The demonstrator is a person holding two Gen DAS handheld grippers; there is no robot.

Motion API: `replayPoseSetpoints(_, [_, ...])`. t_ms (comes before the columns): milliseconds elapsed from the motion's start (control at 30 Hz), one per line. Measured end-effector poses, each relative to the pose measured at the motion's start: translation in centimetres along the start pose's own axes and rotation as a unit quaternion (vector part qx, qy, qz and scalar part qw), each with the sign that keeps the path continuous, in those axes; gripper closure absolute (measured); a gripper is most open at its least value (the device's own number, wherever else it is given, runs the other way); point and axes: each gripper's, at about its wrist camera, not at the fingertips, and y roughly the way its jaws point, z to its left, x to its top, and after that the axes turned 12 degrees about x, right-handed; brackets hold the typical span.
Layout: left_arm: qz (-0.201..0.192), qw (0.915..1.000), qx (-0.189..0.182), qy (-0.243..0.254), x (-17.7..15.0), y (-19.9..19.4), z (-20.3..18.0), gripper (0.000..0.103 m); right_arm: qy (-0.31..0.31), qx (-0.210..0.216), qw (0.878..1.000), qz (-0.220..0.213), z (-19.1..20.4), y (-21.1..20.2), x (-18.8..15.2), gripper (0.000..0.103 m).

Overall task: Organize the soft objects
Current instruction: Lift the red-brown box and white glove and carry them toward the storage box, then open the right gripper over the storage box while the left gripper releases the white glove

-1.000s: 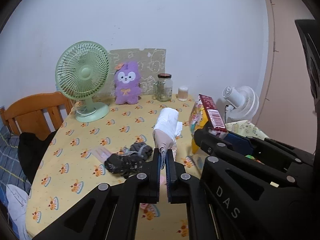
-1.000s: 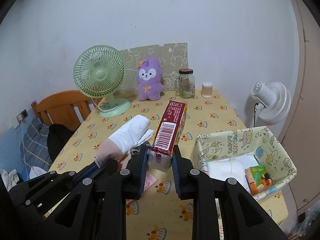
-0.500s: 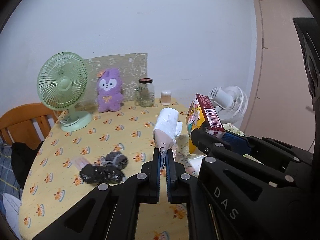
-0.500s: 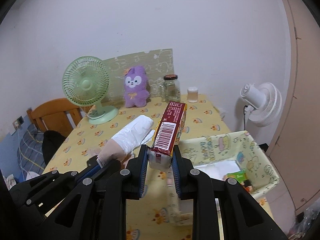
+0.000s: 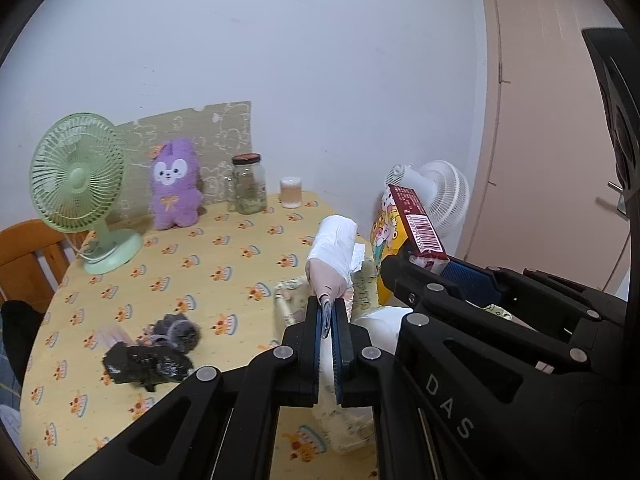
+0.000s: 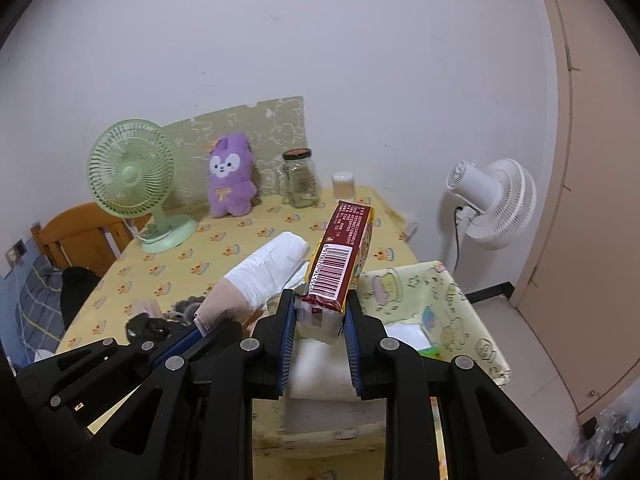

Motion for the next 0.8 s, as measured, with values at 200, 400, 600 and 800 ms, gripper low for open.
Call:
replayPoseSetpoints(200, [0.014,0.9998,-0.013,0.011,-0.2,1.4,-2.0,0.101,0.015,-0.012,1.0,0.009,-2.2,0.5,-0.6,0.077])
replayPoseSetpoints(400, [0.03,0.999,-0.025,0.024,-0.7,2.9,-3.6,0.101,0.031,-0.024,0.999,0.021,-4.3,1.2,-1.4,0.077])
replayPoseSetpoints(600, [0.047,0.9977,-0.041,0.027,-1.2,4.4,-4.8,0.101,0.047,-0.04,0.997,0.037,-6.1,2.1,-2.2,0.077])
replayPoseSetpoints(800, [0.07,0.9955,-0.054,0.035,-1.9,6.0,-5.8,0.1,0.06,-0.059,0.995,0.055,-7.5,3.1,-3.0,0.077])
